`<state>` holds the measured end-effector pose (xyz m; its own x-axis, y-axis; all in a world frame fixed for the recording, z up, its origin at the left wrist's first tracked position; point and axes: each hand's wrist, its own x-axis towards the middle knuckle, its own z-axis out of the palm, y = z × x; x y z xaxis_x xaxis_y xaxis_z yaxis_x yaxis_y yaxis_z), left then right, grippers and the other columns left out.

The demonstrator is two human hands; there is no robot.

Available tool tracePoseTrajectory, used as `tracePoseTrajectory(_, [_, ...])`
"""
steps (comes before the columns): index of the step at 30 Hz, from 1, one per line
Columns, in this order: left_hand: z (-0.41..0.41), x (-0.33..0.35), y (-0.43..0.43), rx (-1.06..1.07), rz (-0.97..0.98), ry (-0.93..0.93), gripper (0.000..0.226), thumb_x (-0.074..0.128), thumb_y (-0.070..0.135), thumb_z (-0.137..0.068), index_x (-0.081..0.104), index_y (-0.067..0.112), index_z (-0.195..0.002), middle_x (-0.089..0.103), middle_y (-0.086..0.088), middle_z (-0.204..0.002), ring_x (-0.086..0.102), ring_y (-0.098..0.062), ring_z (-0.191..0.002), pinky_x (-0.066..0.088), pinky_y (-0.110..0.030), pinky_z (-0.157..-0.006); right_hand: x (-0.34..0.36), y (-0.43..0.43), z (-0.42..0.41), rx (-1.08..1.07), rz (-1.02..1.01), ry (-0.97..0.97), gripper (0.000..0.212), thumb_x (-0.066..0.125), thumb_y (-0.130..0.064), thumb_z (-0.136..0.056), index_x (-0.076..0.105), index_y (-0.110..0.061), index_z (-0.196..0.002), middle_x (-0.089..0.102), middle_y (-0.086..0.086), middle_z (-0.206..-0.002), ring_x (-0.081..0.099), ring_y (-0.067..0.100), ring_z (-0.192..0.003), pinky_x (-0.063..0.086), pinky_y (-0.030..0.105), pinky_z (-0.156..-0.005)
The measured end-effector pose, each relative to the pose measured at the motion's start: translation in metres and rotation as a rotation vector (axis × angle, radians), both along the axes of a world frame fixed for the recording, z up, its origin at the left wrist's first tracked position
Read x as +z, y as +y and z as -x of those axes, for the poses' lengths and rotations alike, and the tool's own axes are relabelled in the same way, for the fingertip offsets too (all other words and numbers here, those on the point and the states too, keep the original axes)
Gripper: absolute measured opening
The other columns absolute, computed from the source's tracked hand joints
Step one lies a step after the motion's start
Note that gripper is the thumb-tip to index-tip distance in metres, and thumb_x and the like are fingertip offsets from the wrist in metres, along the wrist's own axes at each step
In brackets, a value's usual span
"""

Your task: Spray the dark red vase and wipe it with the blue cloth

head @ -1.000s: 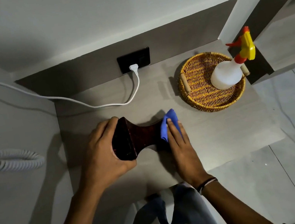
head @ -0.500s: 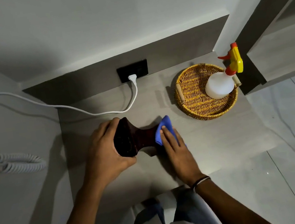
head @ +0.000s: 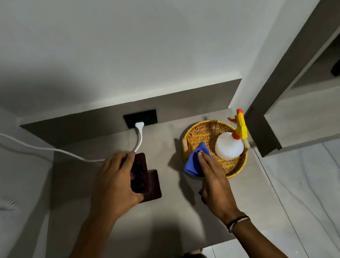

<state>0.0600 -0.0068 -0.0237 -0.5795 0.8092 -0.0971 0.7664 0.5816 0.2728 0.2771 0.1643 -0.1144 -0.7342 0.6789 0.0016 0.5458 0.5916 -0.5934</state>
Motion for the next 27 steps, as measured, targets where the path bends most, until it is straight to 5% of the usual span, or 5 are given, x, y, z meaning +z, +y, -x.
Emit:
tracePoseTrajectory(4, [-0.011, -0.005, 0.009, -0.006, 0.041, 0.055, 0.117, 0.1, 0.04, -0.045, 0.056, 0.007, -0.148, 0.058, -0.013, -0.14, 0.056, -0.038, -0.128, 0.05, -0.052, -0.105, -0.002, 0.04, 0.021, 0.028, -0.05, -0.131, 0.111, 0.081, 0.016, -0.081, 0.02, -0.006, -0.172, 0.02, 0.014, -0.181, 0.016, 0.038, -0.169, 0.025, 0.05, -0.132])
tracePoseTrajectory(10, [-0.003, -0.01, 0.011, -0.006, 0.035, 0.053, 0.121, 0.102, 0.034, -0.041, 0.054, 0.006, -0.149, 0.055, -0.014, -0.142, 0.053, -0.04, -0.133, 0.051, -0.054, -0.105, -0.035, 0.077, 0.053, 0.078, -0.091, -0.36, 0.094, 0.069, -0.002, -0.103, 0.006, -0.005, -0.173, 0.011, 0.016, -0.182, 0.005, 0.044, -0.169, 0.03, 0.057, -0.133])
tracePoseTrajectory(13, [0.0, -0.02, 0.008, -0.046, 0.031, 0.052, 0.126, 0.1, 0.044, -0.05, 0.044, 0.006, -0.156, 0.046, -0.016, -0.152, 0.04, -0.042, -0.147, 0.045, -0.06, -0.114, -0.059, 0.085, 0.061, 0.144, -0.083, -0.475, 0.082, 0.055, -0.018, -0.113, 0.001, -0.001, -0.172, 0.003, 0.021, -0.182, -0.002, 0.05, -0.167, 0.019, 0.06, -0.135])
tracePoseTrajectory(18, [-0.005, -0.032, 0.001, -0.061, -0.003, 0.079, 0.125, 0.049, 0.094, -0.079, 0.026, 0.009, -0.167, 0.027, -0.02, -0.171, 0.017, -0.04, -0.162, 0.022, -0.061, -0.126, -0.078, 0.082, 0.062, 0.21, -0.146, -0.534, 0.077, 0.034, -0.042, -0.117, 0.001, 0.001, -0.172, -0.006, 0.024, -0.181, -0.011, 0.056, -0.164, 0.003, 0.065, -0.136])
tracePoseTrajectory(27, [-0.012, -0.031, 0.001, -0.064, 0.011, 0.113, 0.109, 0.021, 0.088, -0.095, 0.023, 0.008, -0.168, 0.022, -0.021, -0.174, 0.009, -0.034, -0.164, 0.012, -0.056, -0.131, -0.063, 0.083, 0.059, 0.264, -0.199, -0.541, 0.076, 0.027, -0.047, -0.118, -0.004, -0.004, -0.172, -0.012, 0.019, -0.182, -0.016, 0.046, -0.167, -0.002, 0.057, -0.138])
